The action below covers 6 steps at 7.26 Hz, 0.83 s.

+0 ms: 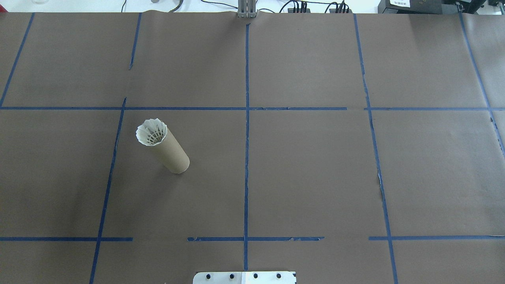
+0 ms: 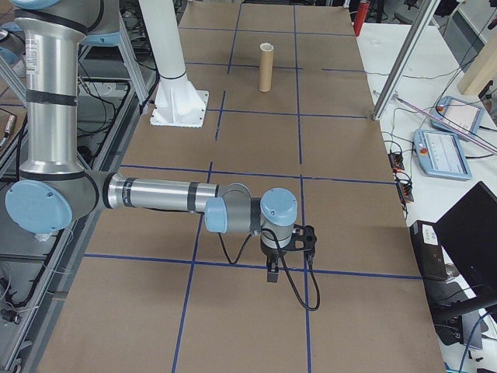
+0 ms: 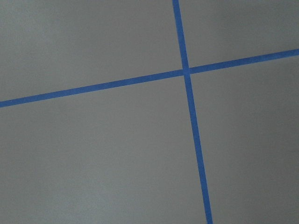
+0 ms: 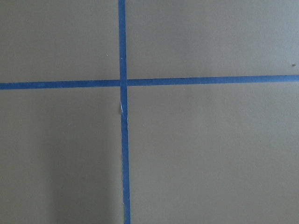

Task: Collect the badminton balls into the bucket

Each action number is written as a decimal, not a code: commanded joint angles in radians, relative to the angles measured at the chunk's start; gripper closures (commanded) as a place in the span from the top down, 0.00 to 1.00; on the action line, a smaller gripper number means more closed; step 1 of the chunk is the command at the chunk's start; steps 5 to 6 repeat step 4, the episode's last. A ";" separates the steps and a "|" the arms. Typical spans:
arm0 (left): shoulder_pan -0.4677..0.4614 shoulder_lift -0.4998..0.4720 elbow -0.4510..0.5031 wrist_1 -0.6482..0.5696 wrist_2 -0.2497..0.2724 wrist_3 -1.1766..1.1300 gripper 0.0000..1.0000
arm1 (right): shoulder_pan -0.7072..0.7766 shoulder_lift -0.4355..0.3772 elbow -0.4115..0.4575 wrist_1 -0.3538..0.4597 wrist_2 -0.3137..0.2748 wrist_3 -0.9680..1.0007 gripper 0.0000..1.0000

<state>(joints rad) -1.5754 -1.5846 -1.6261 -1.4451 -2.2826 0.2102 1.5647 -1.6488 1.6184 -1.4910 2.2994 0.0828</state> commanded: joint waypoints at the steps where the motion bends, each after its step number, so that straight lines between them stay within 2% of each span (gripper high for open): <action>1: 0.000 0.000 0.002 0.003 0.000 0.002 1.00 | 0.000 0.000 0.000 0.000 0.000 0.000 1.00; 6: -0.002 0.003 0.002 0.003 -0.003 0.009 1.00 | 0.000 0.000 0.000 0.000 0.000 0.000 1.00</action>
